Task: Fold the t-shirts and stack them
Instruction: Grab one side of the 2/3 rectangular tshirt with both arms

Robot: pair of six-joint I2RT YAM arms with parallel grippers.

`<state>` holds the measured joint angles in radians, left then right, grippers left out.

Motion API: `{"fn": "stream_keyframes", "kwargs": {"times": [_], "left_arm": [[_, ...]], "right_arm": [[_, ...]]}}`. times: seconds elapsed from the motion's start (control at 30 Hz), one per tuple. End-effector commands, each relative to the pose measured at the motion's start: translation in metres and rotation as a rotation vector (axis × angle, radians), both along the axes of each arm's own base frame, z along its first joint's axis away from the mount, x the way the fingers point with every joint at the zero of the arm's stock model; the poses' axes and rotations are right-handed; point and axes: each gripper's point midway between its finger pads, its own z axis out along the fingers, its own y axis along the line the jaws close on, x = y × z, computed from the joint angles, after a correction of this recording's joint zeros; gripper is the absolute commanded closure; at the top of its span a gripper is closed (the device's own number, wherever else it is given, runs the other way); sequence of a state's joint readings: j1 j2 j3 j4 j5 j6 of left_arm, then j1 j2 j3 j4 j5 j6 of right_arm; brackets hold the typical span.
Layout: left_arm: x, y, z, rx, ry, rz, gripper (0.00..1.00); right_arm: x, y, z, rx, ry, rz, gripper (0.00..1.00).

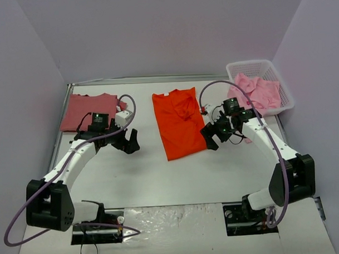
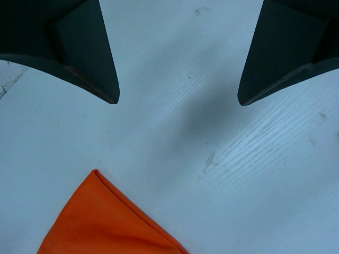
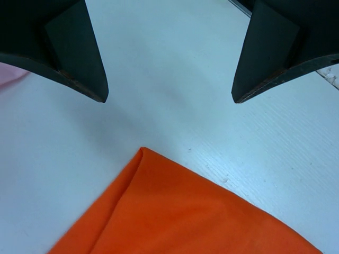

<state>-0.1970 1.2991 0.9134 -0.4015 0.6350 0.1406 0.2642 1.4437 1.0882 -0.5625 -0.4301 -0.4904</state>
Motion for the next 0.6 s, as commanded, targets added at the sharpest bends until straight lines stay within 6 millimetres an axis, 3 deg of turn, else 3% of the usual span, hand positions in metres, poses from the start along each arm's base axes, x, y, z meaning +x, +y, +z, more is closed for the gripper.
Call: {"fn": "stream_keyframes", "kwargs": {"times": [0.0,0.13,0.3,0.43,0.57], "left_arm": [[0.004,-0.013,0.055,-0.110,-0.198,-0.029,0.06],[0.004,0.007,0.070,-0.079,-0.318,0.032,0.06],[0.002,0.021,0.069,-0.125,-0.339,0.047,0.06],[0.005,0.050,0.084,-0.121,-0.426,0.134,0.06],[0.004,0.066,0.092,-0.081,-0.479,0.168,0.06]], "right_arm": [[-0.002,-0.009,0.023,0.062,-0.078,-0.034,0.00],[-0.007,-0.018,0.025,0.090,-0.130,-0.061,0.00],[-0.005,-0.021,0.031,0.114,-0.153,-0.068,0.00],[-0.001,-0.029,0.030,0.121,-0.146,-0.097,0.00],[-0.002,-0.024,0.036,0.147,-0.167,-0.064,0.00]]}}
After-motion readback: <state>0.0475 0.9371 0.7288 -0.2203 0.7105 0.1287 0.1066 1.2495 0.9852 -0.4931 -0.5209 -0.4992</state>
